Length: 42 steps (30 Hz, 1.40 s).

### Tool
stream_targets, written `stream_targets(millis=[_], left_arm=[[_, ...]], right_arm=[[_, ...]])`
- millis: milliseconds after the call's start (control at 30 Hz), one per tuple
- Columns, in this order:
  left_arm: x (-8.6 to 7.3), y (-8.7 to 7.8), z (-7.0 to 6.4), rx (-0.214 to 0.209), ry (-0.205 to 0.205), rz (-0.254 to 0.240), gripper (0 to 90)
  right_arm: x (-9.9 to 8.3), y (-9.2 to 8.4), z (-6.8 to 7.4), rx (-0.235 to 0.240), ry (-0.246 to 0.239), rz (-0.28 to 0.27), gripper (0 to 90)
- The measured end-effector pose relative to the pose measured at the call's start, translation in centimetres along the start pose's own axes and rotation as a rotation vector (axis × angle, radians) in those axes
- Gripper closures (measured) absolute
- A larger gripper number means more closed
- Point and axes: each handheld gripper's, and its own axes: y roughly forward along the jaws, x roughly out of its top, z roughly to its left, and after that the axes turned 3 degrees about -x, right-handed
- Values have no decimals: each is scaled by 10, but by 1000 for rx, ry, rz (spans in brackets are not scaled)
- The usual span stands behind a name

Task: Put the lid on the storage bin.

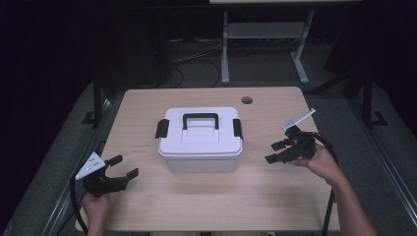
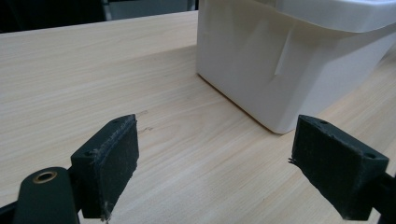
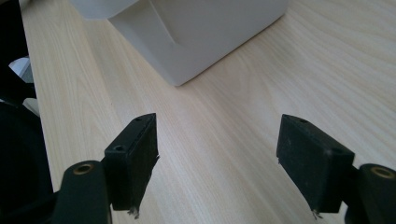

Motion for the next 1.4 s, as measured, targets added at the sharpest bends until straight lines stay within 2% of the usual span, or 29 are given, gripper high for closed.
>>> stream_targets(millis=[600,1000,1400], left_arm=[[0,0,-1,3,3,4,141],[0,-1,0,5,7,7,141],[-1,1,-1,3,10,12,141]], right_arm=[[-26,0,0,4,44,-12,282],[-34,1,2,3,50,-20,279],[-51,2,4,10,68,-27,281]])
